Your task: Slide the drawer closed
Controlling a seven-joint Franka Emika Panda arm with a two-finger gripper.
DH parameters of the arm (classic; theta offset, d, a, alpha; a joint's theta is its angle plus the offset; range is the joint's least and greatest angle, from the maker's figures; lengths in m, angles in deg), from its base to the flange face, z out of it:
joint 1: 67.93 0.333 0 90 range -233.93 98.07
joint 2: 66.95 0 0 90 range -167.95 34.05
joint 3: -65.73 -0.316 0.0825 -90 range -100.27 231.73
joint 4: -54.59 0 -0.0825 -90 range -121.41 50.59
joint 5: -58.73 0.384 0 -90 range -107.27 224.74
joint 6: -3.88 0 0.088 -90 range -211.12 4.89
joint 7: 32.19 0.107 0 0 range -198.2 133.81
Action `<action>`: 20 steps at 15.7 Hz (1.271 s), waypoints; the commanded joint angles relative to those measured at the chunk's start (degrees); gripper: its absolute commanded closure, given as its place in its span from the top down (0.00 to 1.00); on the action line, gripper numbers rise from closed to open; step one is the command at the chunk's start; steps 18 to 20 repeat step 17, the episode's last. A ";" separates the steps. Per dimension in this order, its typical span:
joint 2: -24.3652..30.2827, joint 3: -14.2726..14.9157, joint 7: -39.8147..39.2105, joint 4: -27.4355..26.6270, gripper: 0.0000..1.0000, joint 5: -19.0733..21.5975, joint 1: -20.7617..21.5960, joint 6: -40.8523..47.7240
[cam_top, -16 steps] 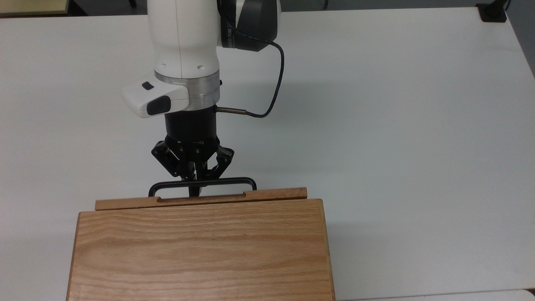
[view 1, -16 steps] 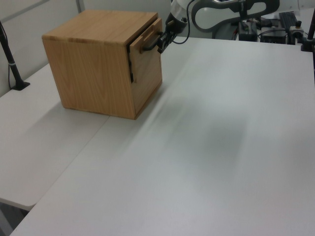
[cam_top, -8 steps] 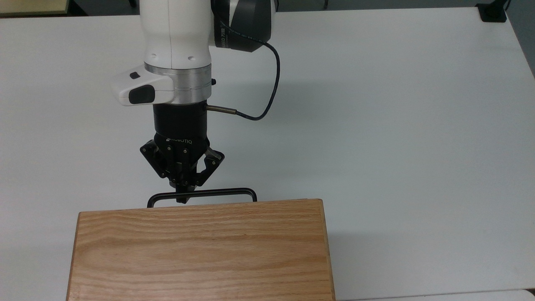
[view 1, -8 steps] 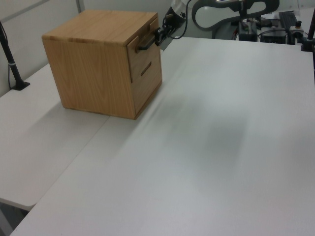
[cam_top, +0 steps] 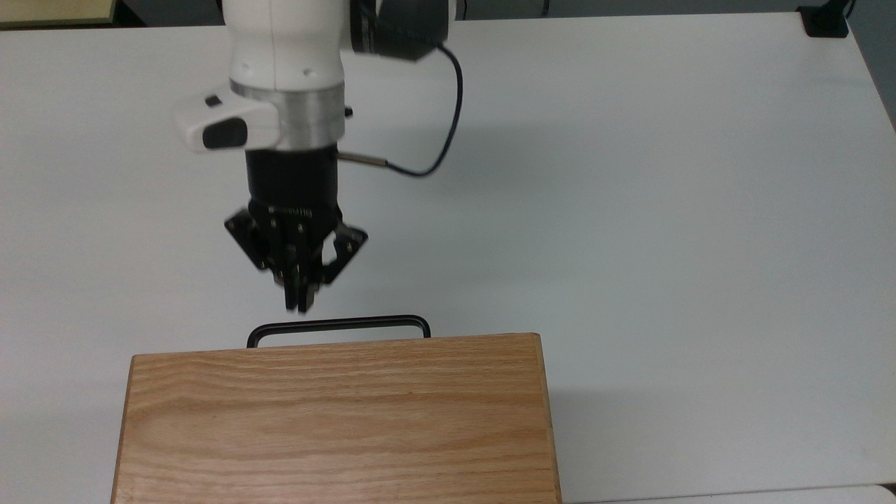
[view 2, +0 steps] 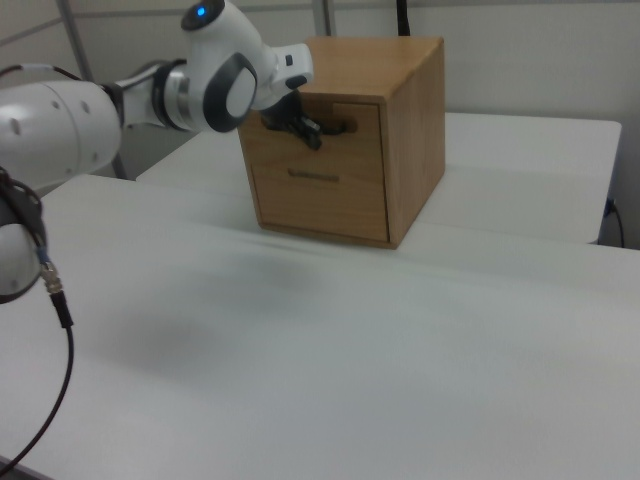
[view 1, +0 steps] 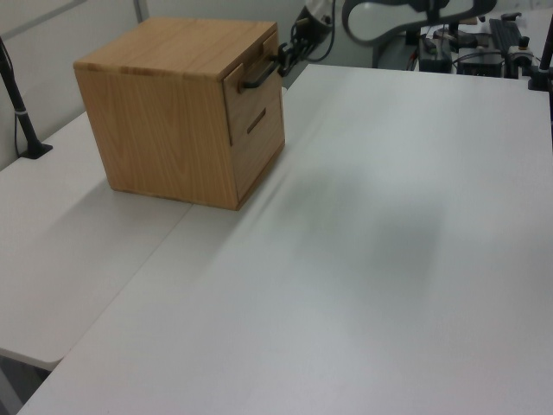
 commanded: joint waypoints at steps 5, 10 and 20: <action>19.92 0.17 -4.89 -14.93 0.84 0.87 0.64 32.57; 28.28 0.09 -4.89 -23.39 1.00 0.87 1.87 36.79; 28.46 0.17 -4.97 -22.95 1.00 0.95 1.34 38.21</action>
